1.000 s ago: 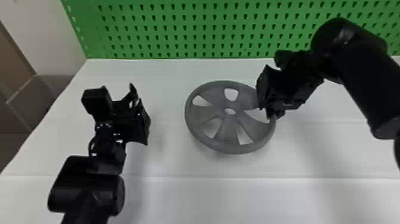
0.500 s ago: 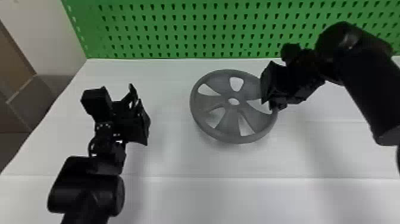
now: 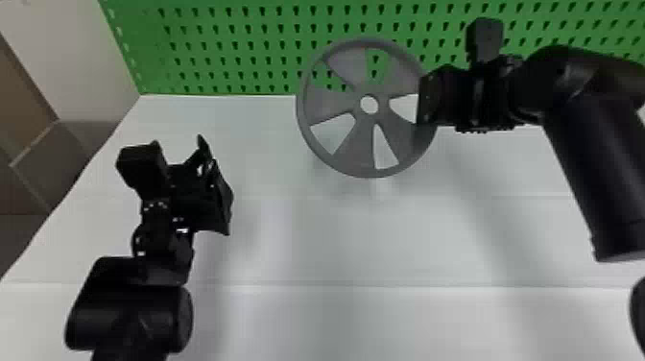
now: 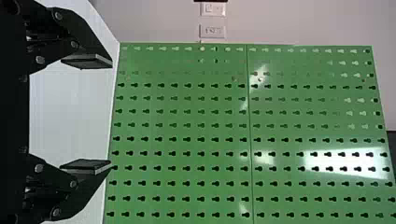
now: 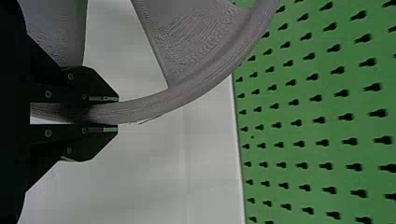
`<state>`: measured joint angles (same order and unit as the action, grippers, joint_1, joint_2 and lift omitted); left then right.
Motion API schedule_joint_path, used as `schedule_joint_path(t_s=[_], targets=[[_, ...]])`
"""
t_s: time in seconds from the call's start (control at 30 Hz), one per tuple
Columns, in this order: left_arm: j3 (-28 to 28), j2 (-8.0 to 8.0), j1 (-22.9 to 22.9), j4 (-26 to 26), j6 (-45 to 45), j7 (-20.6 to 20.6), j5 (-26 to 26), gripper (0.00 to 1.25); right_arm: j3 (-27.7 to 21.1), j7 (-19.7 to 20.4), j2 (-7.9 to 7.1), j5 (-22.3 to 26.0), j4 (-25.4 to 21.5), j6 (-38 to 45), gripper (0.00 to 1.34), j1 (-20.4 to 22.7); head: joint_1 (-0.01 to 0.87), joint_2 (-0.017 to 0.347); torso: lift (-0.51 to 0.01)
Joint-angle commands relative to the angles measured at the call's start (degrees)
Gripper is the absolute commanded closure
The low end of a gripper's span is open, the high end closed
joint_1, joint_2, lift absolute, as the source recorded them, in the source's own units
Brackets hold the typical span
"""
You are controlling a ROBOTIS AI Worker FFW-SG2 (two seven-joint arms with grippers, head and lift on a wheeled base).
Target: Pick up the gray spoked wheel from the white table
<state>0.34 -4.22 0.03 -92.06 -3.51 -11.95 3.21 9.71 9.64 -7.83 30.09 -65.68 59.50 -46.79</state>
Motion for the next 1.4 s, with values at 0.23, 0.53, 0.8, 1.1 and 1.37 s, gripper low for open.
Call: schedule_joint_path(t_s=[0.23,0.53,0.8,1.1,1.37], targets=[[1.4,0.0,1.1,-1.9,0.0,0.0,0.4,0.49,-1.3,-4.2,1.32,-9.1,-8.7,-13.1,1.13,8.3,0.779,0.084,-0.076],[1.7,0.0,1.3,-3.3,0.0,0.0,1.2,0.49,-2.2,-8.0,1.94,-13.1,-9.8,-32.6,1.13,16.6,0.779,0.084,-0.076],[1.0,0.0,1.5,-3.6,0.0,0.1,2.1,0.49,-5.2,-8.1,3.61,-14.6,-10.9,-42.3,1.13,22.3,0.779,0.084,-0.076],[0.3,0.0,1.6,-3.6,0.0,0.1,2.8,0.49,-5.7,-8.1,4.05,-17.5,-11.0,-52.7,1.13,26.6,0.779,0.084,-0.076],[-0.5,0.0,1.8,-3.6,0.6,0.1,3.6,0.48,-6.5,-8.0,4.75,-19.9,-10.7,-59.7,1.13,29.7,0.779,0.084,-0.076]])
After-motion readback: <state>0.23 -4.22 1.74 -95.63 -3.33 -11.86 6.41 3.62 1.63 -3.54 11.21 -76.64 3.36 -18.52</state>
